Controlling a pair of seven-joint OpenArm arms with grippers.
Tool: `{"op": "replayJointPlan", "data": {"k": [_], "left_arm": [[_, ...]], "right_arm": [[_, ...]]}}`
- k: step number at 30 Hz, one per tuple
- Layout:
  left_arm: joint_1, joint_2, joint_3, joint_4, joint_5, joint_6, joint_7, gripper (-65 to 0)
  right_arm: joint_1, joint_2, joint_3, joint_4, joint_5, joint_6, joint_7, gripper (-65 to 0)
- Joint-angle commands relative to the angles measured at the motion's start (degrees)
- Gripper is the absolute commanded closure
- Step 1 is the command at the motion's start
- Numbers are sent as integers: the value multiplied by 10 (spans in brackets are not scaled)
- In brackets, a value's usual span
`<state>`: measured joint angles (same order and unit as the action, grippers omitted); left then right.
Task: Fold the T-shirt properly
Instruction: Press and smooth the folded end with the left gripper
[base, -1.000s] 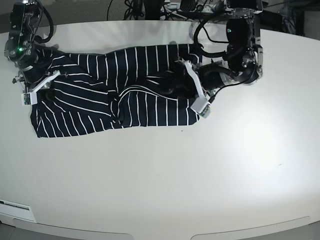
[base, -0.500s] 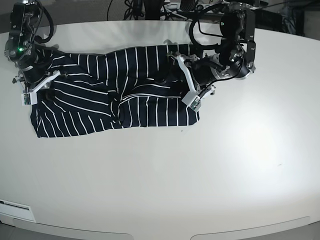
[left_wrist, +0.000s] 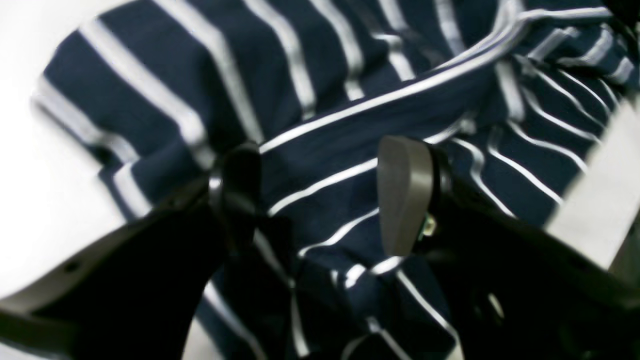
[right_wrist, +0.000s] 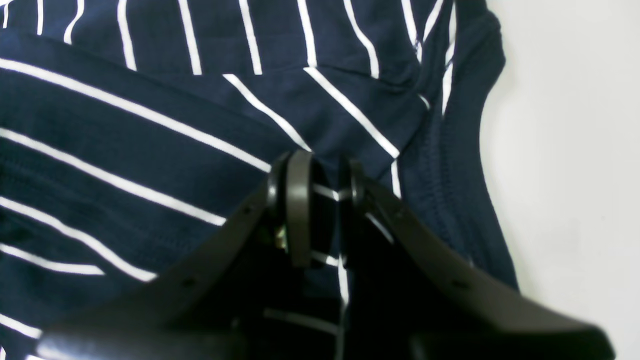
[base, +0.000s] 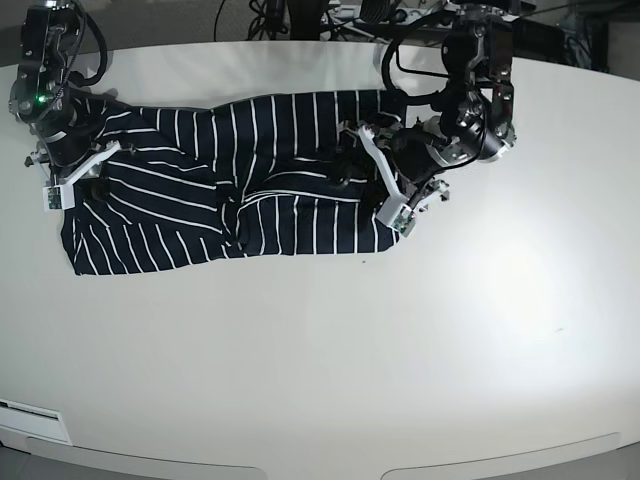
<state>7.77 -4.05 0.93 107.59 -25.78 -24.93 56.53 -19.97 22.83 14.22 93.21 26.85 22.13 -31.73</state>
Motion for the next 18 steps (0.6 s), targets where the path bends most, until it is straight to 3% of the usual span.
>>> {"op": "replayJointPlan", "data": {"k": [1, 8, 16, 18], "left_arm": [[-7, -1, -6, 10, 0, 11, -13, -377], [-7, -1, -21, 10, -2, 27, -15, -377], [8, -1, -21, 10, -72, 21, -8, -375], [15, -1, -21, 10, -78, 16, -8, -335]], "right_arm": [[-10, -1, -7, -7, -14, 15, -71, -138], [-10, -1, -7, -7, -13, 15, -71, -138], [-10, -1, -7, -7, -14, 15, -71, -138], [-10, -1, -7, -7, -14, 15, -71, -138]]}}
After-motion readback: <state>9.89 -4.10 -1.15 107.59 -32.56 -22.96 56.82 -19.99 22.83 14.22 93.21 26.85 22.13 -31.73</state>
